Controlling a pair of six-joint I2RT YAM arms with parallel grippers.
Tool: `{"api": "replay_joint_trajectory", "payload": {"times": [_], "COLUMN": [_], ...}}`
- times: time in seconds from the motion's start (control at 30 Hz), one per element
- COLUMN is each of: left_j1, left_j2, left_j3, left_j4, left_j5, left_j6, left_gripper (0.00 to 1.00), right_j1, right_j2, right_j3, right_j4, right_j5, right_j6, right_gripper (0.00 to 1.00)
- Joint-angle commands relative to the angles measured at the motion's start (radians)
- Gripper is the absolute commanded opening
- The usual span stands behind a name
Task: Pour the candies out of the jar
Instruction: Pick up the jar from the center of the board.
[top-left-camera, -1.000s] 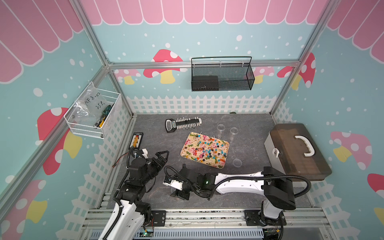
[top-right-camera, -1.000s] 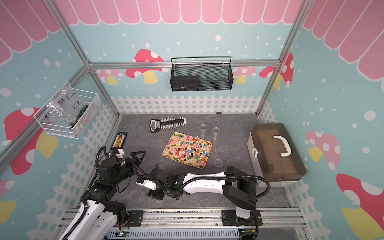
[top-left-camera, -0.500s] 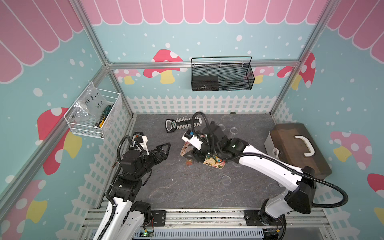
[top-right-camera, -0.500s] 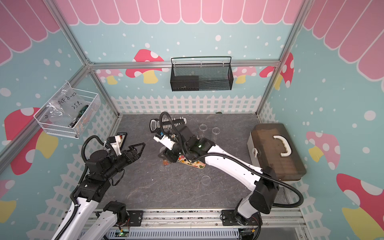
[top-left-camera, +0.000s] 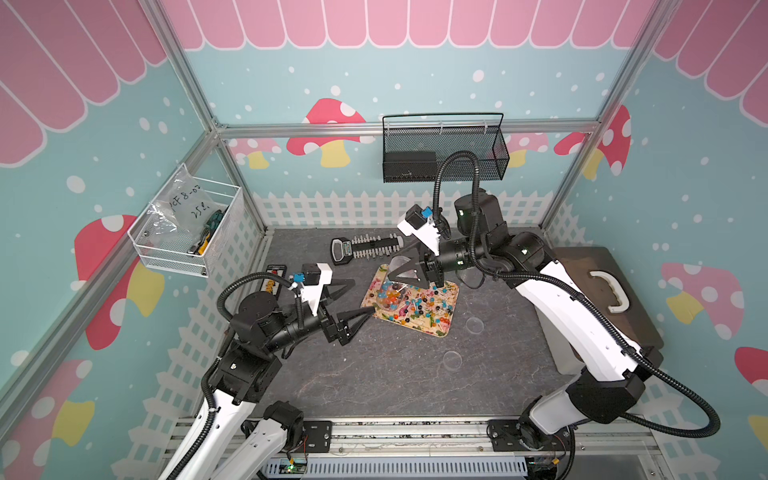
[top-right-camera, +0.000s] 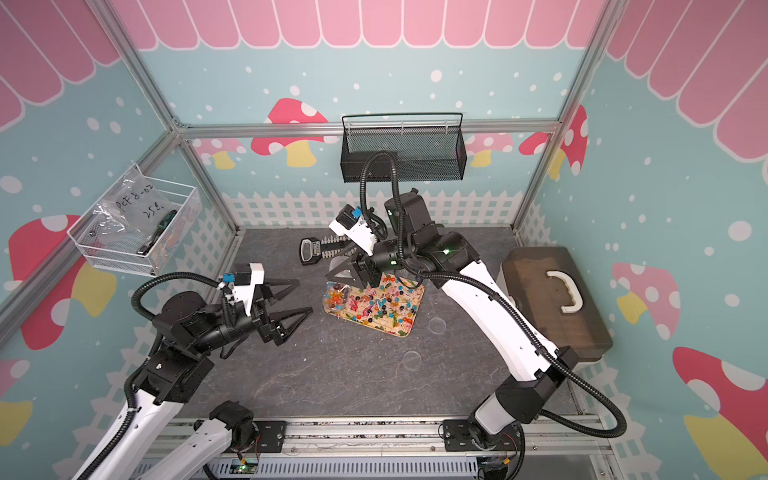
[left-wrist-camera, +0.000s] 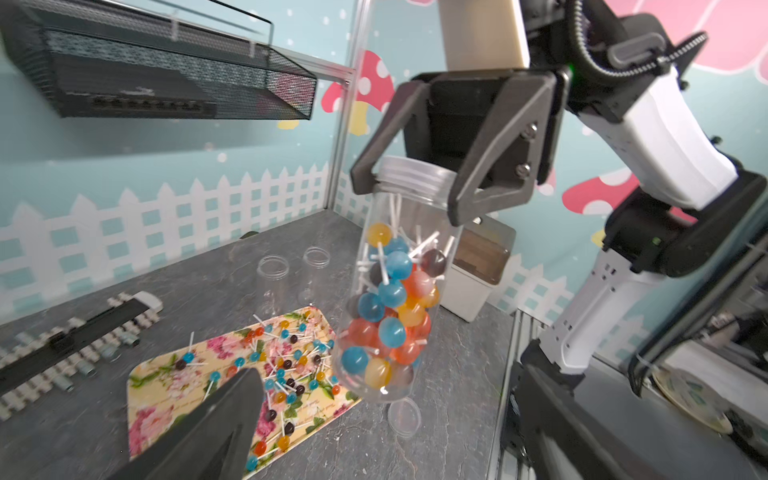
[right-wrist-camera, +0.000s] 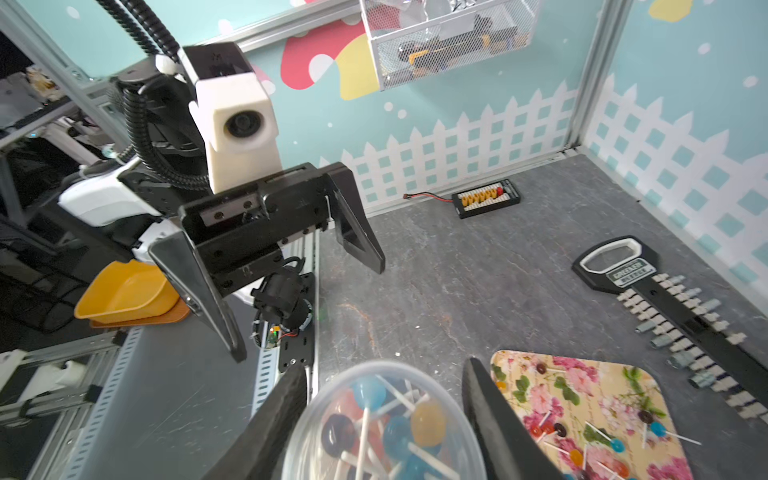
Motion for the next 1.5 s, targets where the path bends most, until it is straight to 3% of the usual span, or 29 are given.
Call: {"api": "replay_joint_trajectory", "payload": {"times": [0.0,0.23,0.63,1.37,1.47], "left_j1": [-0.086,-0.166,-0.197,-0.210,-0.210], "left_j2": [0.053,0.146,0.224,0.211,0.202], "left_j3": [0.024,0.046,0.059,-0.005,-0.025], "left_j4": [0.005,0.035,0.135,0.228,0.261], "left_j5": [0.011,-0.014,0.033,-0.006,-0.048], "left_j6": [0.135,0.194,0.152,0.101,0.089], "left_gripper": [0.99,0.96,0.77,0.56,0.56], "right_j1": [-0.003,-0.003,-0.004,-0.002,-0.003], "right_j2": [0.009,-0.015,-0.062,-0.097,-0.124], "right_j3": [0.026,0.012,-0.041,-0.109,-0.132], "right_j4": [-0.021,-0.016,0.017,0.102,0.119], "right_j5": [-0.117,-0.135,-0.119,-0.100,-0.020], "right_j6": [0.013,0.036,0.062,0.131,0.150], "right_gripper": [0.38,0.38,0.37,0.36,0.53]}}
